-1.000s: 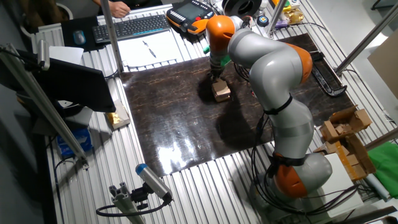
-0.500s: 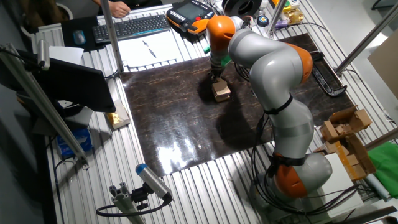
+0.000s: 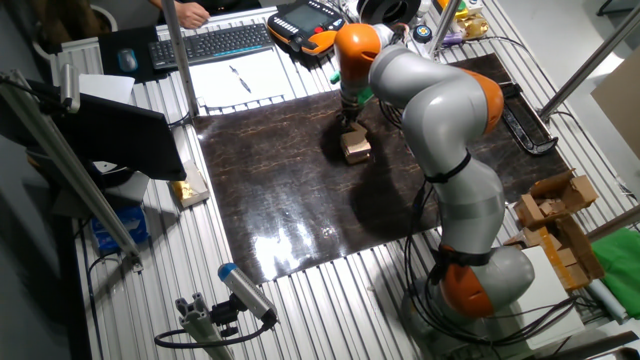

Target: Play Jenga

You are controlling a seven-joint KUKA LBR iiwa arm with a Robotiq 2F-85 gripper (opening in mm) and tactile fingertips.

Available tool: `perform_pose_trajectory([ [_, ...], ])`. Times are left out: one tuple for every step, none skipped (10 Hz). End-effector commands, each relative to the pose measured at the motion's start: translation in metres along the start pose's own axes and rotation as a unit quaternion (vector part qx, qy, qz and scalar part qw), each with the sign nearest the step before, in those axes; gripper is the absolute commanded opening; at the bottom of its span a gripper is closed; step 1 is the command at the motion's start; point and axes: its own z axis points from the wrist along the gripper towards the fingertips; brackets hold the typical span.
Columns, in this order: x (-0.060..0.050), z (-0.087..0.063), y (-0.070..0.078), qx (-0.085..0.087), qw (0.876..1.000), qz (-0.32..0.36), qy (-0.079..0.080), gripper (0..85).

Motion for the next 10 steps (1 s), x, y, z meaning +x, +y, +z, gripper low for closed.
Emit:
perform_pose_trajectory([
  [0.000,-0.001,-0.008,0.000,1.000,0.000,0.002,32.0],
  [0.001,-0.003,-0.017,0.000,1.000,0.000,0.004,32.0],
  [0.003,-0.004,-0.026,0.002,1.000,0.000,0.005,32.0],
  [0.004,-0.007,-0.036,0.006,1.000,0.003,0.007,30.3],
  [0.007,-0.008,-0.046,0.002,1.000,0.013,0.006,26.7],
  [0.009,-0.007,-0.050,0.005,1.000,0.018,0.007,26.3],
  [0.014,-0.006,-0.053,-0.001,0.999,0.032,0.011,27.7],
  [0.021,-0.005,-0.056,-0.002,0.999,0.039,0.008,29.7],
  [0.029,-0.005,-0.061,0.002,0.999,0.041,0.009,31.0],
  [0.034,-0.005,-0.063,0.005,0.999,0.041,0.008,32.3],
])
